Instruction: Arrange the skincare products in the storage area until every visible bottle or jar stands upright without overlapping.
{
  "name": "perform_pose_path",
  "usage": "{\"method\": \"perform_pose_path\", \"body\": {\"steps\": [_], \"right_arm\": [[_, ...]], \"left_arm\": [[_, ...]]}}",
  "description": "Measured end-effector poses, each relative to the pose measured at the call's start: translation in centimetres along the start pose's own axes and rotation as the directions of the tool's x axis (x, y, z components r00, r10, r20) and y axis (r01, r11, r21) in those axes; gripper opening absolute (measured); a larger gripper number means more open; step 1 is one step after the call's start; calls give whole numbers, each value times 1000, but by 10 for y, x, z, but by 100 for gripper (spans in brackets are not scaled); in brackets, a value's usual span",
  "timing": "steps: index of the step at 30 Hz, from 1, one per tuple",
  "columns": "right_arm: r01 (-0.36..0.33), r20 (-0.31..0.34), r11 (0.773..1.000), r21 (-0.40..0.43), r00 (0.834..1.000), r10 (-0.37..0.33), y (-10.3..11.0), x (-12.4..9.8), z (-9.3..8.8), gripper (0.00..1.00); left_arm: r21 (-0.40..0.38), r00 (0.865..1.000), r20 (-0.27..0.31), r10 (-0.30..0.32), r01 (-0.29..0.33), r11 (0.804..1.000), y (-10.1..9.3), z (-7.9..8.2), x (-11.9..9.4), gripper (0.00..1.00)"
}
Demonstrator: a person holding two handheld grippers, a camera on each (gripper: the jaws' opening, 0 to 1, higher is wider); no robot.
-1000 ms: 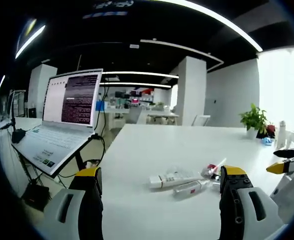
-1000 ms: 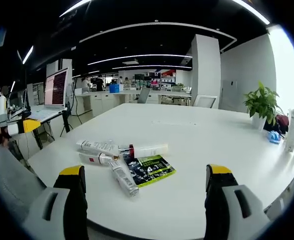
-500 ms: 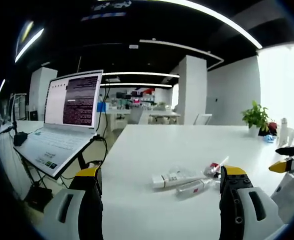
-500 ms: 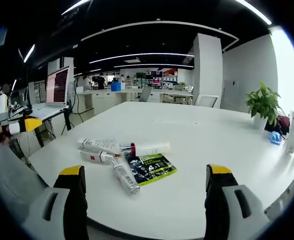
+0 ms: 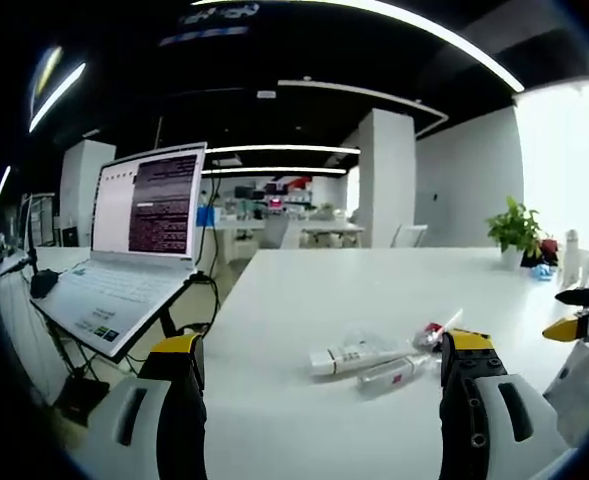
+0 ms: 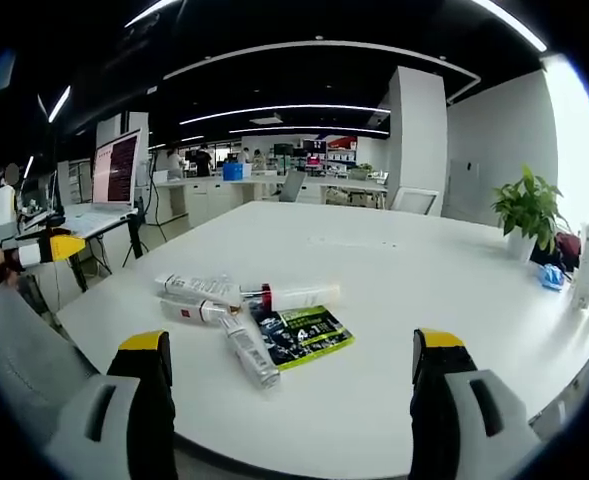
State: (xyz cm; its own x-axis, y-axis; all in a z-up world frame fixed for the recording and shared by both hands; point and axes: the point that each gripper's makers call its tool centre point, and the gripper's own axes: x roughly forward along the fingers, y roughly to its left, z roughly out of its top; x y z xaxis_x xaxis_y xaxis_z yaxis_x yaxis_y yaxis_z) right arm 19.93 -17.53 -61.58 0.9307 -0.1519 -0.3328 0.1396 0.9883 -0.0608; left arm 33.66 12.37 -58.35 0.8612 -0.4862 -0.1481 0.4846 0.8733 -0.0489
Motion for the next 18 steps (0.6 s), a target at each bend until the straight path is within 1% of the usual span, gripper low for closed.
{"method": "perform_pose_path", "body": {"steps": [6,10,15,18], "right_arm": [[-9,-10,1000,3,1000,9,1,0,-1,100],[-8,-12,1000,-4,1000,8,0,-1,0,100],[-8,-25,1000,-7,1000,8,-1,-1,-1,100],[-3,-23,1000,5,1000,3,-6,-1,3,100]], "left_arm": [[5,1000,3,1,-1,1000,0,1,0,97],[39,1000,-2,-13,14,999,-5,1,0,97],[2,1000,1,-3,3,1000,0,2,0,97],[15,1000,4,-6,6,1000,-2,2,0,97]]}}
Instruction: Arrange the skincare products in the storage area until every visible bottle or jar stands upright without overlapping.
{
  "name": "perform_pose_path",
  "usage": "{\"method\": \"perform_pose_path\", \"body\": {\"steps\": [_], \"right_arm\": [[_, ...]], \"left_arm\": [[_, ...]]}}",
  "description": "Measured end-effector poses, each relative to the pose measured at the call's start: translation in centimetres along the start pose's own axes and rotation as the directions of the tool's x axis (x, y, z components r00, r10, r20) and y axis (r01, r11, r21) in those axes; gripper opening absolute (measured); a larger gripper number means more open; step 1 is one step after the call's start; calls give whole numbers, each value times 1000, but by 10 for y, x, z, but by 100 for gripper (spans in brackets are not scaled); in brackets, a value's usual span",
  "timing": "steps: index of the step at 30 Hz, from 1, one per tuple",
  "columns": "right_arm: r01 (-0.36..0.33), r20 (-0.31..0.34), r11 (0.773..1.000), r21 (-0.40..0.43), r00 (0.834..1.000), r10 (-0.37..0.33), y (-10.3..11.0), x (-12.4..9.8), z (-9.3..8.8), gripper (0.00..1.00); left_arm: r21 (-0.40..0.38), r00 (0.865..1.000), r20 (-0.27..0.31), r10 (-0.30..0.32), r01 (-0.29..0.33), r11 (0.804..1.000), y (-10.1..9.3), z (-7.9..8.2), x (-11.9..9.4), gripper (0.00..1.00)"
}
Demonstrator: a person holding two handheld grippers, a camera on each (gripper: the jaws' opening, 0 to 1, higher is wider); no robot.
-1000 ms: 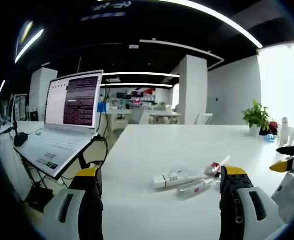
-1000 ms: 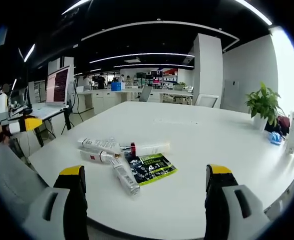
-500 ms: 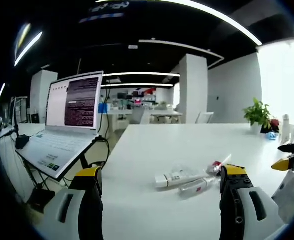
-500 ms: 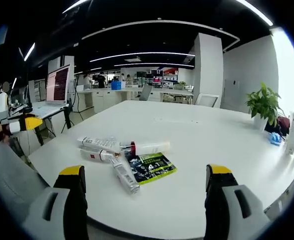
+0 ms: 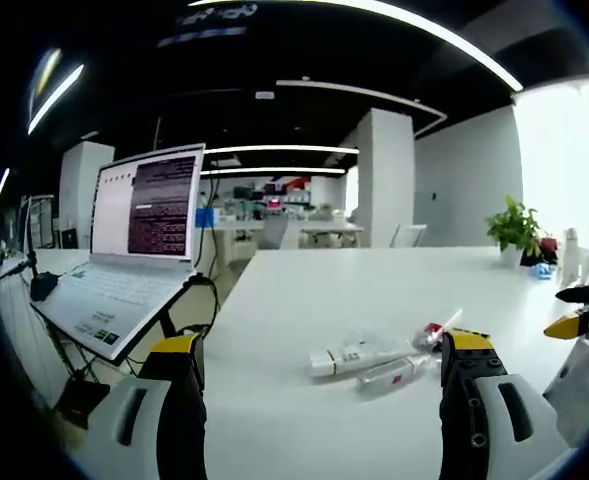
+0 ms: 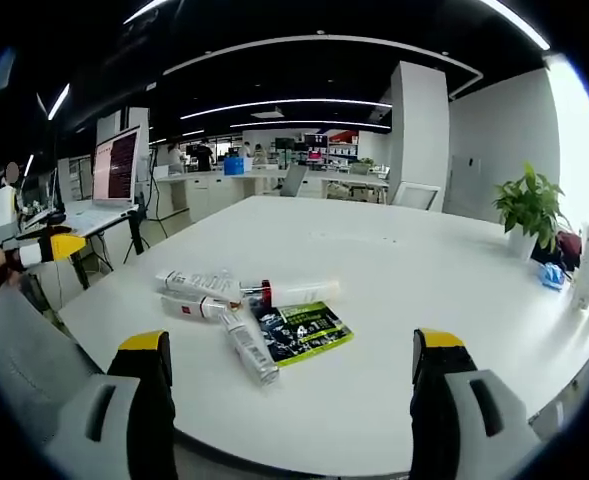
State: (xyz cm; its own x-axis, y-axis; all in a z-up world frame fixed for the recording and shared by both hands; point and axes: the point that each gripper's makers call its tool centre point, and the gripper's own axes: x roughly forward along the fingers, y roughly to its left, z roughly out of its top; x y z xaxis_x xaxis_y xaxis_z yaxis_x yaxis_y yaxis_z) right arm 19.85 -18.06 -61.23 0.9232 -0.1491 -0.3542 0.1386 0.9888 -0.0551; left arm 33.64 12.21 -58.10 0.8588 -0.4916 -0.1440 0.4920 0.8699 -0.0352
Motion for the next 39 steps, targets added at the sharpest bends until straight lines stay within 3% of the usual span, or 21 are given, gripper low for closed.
{"method": "perform_pose_path", "body": {"steps": [5,11,15,21,28,31,39], "right_arm": [[-38,13,998,-47,999,38,2,8,11,100],[-96,-28,992,-79,995,94,1,26,17,100],[-145,-101,978,-150,986,130,-4,38,13,100],[-178,-136,959,-221,979,150,-10,54,19,100],[-212,-181,906,-367,971,154,-20,79,26,100],[-240,-211,866,-438,964,160,-20,91,28,100],[-325,-291,816,-477,935,203,-18,118,25,89]], "left_arm": [[8,1000,-4,-6,6,1000,-2,-1,0,97],[4,1000,1,5,-5,1000,1,0,0,97],[11,1000,-2,11,-11,1000,2,-2,1,97],[18,1000,5,24,-24,1000,4,0,1,97],[5,999,14,32,-32,999,5,2,1,97],[4,999,10,37,-37,999,6,1,1,97],[11,999,10,48,-48,999,8,1,1,97]]}}
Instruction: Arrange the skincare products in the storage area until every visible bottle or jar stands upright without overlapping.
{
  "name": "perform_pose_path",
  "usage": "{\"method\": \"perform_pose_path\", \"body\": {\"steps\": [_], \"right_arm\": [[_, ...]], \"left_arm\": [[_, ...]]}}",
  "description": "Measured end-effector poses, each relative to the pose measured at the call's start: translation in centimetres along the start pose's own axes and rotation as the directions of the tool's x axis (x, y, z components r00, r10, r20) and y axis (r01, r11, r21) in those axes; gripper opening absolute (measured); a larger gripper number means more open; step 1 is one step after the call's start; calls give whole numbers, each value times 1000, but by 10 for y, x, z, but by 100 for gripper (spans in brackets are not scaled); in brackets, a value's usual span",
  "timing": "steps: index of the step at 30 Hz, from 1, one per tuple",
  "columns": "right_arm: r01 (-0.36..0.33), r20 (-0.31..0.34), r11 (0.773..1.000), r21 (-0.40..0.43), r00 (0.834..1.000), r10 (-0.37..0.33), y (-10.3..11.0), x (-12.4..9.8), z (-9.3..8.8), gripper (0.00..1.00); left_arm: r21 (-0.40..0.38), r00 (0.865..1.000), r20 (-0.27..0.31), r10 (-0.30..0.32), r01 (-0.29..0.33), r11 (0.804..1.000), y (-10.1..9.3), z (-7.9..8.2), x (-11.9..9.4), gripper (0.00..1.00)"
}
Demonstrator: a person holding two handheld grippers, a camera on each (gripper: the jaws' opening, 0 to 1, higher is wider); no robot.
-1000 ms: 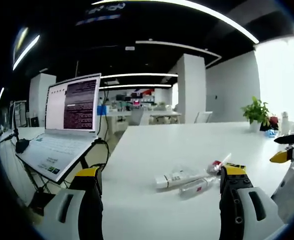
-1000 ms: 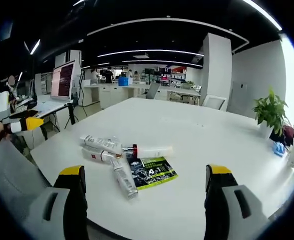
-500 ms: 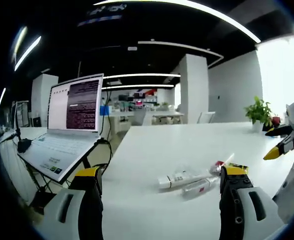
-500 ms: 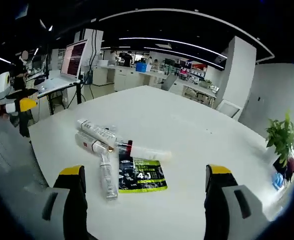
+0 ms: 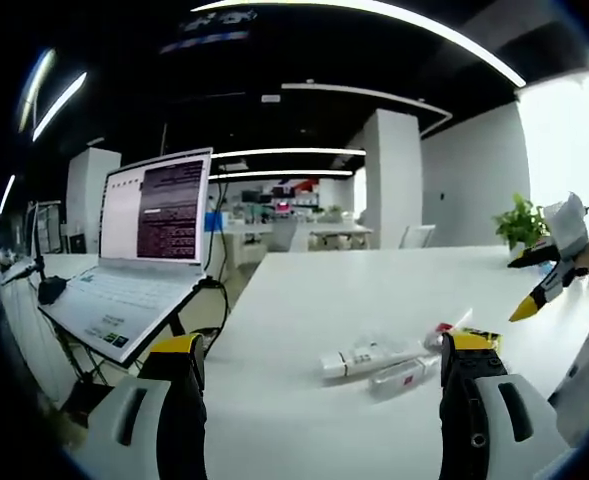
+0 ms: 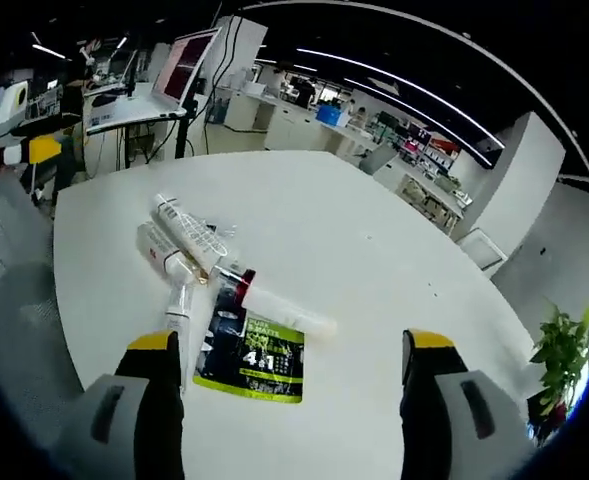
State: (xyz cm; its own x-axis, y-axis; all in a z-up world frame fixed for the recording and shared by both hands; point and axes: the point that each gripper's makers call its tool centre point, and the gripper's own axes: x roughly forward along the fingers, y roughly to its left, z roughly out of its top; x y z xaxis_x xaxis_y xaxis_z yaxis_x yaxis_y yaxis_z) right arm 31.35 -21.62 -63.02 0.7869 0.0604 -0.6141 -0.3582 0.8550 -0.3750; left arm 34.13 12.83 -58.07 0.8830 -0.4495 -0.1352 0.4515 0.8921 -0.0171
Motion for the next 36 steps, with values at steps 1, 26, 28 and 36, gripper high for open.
{"method": "perform_pose_path", "body": {"steps": [1,26,28,36], "right_arm": [[-9,-4,1000,-16,1000,9,-1,2,0,87],[-293,-174,918,-266,952,254,8,66,7,45],[-317,-200,908,-274,942,268,9,70,6,44],[-397,-309,869,-296,901,306,11,85,-5,38]], "left_arm": [[6,1000,1,9,-9,1000,2,0,0,97],[23,999,-20,32,-32,999,7,-5,1,97],[25,999,-23,33,-32,999,7,-6,1,97],[30,998,-38,39,-38,999,8,-8,2,97]]}}
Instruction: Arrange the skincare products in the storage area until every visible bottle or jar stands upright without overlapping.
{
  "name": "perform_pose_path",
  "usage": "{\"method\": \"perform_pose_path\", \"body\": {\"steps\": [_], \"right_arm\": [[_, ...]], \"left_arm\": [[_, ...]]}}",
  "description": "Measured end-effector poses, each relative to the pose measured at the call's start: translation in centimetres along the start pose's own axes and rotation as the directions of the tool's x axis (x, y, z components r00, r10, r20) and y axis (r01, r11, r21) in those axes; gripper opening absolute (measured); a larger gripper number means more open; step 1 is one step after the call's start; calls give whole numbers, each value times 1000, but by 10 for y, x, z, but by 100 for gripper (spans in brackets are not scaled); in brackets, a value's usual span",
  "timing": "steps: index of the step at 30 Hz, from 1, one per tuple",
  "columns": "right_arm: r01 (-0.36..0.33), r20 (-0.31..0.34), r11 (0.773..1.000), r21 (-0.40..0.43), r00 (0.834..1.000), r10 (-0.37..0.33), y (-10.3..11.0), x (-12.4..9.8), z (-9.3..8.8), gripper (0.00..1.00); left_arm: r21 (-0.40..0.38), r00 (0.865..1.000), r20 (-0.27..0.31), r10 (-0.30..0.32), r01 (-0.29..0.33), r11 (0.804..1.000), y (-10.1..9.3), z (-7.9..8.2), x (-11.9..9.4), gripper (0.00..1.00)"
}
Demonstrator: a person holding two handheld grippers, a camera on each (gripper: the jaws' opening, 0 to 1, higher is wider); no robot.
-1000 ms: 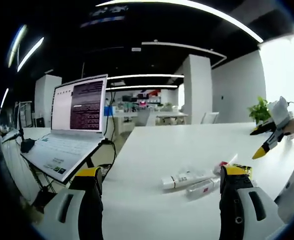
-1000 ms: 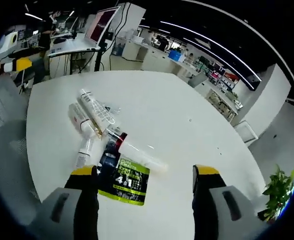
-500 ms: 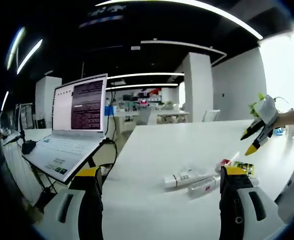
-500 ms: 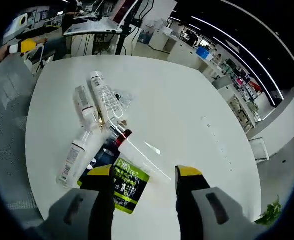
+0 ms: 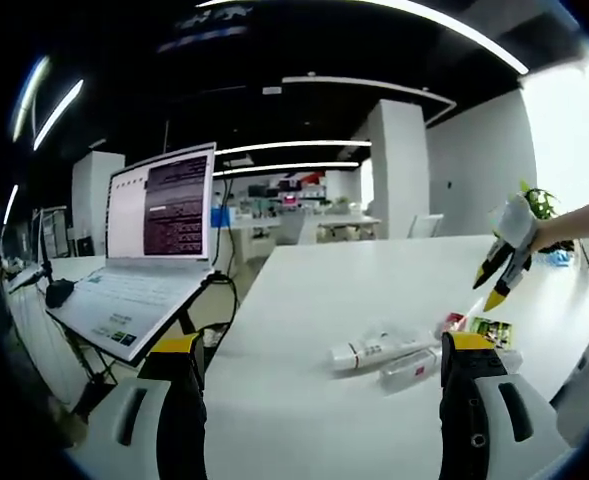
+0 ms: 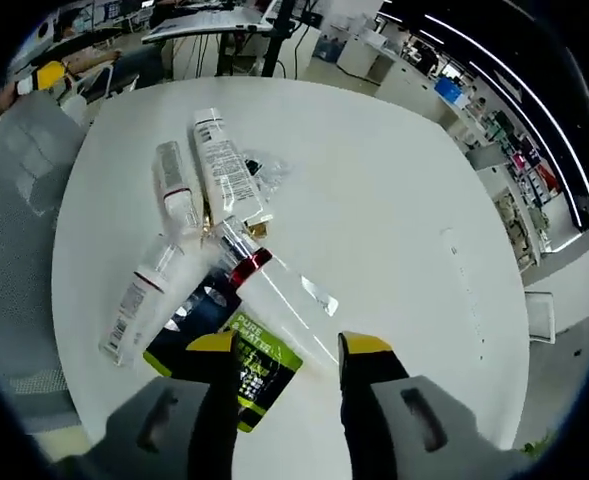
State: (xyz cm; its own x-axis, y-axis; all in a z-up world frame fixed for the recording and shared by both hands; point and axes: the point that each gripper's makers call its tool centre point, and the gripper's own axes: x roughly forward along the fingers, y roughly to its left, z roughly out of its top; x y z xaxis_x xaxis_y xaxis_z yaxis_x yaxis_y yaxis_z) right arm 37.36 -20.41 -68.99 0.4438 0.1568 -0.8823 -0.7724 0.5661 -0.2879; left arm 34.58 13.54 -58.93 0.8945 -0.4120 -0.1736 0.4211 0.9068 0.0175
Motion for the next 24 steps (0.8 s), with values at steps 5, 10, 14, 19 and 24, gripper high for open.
{"method": "perform_pose_path", "body": {"steps": [5,10,14,19,24], "right_arm": [[-47,-24,998,-34,999,46,0,8,1,35],[-94,-50,995,-44,995,92,-2,16,1,39],[-136,-68,974,-183,990,126,0,24,4,38],[-224,-106,947,-231,973,204,6,32,3,40],[-268,-143,913,-306,962,234,4,41,2,38]], "left_arm": [[10,1000,-11,-2,2,1000,-1,-2,0,97],[7,1000,-8,3,-3,1000,0,-1,1,97],[11,1000,-14,5,-5,1000,1,-2,1,97],[21,1000,-25,2,-1,1000,1,-4,1,97],[31,999,-35,3,-2,1000,0,-6,2,97]]}}
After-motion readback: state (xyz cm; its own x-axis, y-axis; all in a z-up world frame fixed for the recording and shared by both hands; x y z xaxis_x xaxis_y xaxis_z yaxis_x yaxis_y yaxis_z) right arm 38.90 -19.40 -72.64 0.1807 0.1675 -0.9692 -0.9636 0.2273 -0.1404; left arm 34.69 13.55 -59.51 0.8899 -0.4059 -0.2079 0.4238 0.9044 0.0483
